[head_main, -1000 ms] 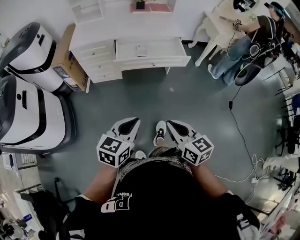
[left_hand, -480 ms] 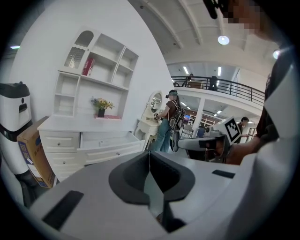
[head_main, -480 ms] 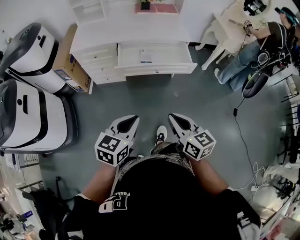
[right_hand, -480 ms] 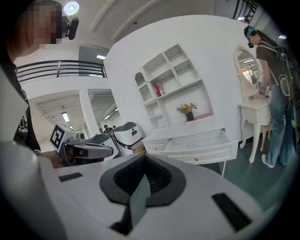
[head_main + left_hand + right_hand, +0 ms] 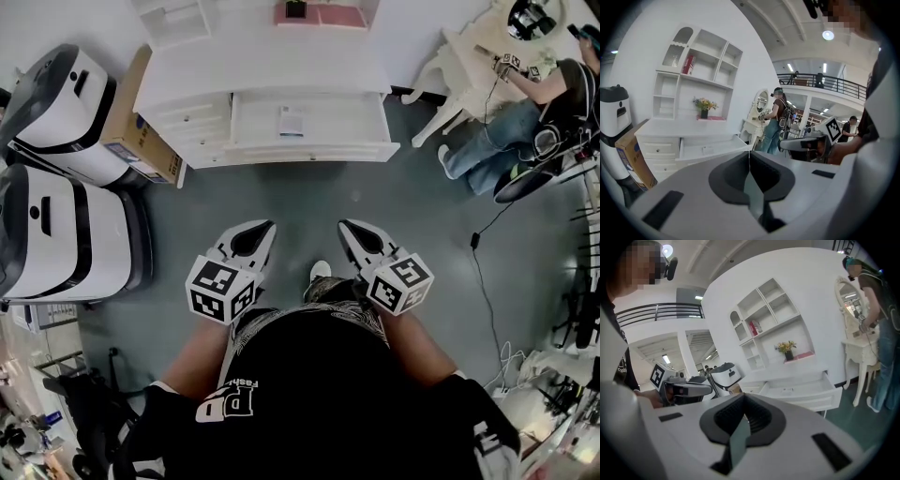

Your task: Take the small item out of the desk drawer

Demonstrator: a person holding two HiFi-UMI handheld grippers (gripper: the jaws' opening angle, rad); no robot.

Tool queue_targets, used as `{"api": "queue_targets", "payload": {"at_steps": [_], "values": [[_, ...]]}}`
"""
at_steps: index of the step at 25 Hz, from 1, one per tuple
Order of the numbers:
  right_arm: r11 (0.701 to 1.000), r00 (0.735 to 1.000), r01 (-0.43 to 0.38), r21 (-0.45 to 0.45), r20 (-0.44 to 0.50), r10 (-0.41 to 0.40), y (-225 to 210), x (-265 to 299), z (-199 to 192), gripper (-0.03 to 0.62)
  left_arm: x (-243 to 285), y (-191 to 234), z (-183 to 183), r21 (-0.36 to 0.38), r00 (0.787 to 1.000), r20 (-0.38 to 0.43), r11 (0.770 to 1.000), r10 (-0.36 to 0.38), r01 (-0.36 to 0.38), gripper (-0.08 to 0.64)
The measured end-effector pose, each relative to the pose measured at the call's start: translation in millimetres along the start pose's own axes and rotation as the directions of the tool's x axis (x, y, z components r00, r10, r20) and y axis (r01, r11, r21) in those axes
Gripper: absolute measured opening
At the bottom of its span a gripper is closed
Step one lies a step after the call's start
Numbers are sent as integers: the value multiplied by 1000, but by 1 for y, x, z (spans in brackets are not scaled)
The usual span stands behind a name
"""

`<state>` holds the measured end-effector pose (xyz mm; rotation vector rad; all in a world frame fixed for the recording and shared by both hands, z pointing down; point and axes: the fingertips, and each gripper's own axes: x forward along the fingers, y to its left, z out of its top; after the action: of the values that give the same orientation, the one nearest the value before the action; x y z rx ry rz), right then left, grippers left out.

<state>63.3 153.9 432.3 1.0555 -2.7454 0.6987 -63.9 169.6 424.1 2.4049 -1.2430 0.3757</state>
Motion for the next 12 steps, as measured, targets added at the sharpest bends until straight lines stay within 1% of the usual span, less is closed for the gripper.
{"api": "queue_targets", "payload": {"at_steps": [7,12], "values": [[999,999,-38,-9,-7,38,-47,15,32,8,52,4,30,-16,1000,-12,1000,19,-19,15],[998,998,-62,-6,-9,62,-78,20,49,8,83,9,52,-6,999,-12,999,47,-47,15]]}}
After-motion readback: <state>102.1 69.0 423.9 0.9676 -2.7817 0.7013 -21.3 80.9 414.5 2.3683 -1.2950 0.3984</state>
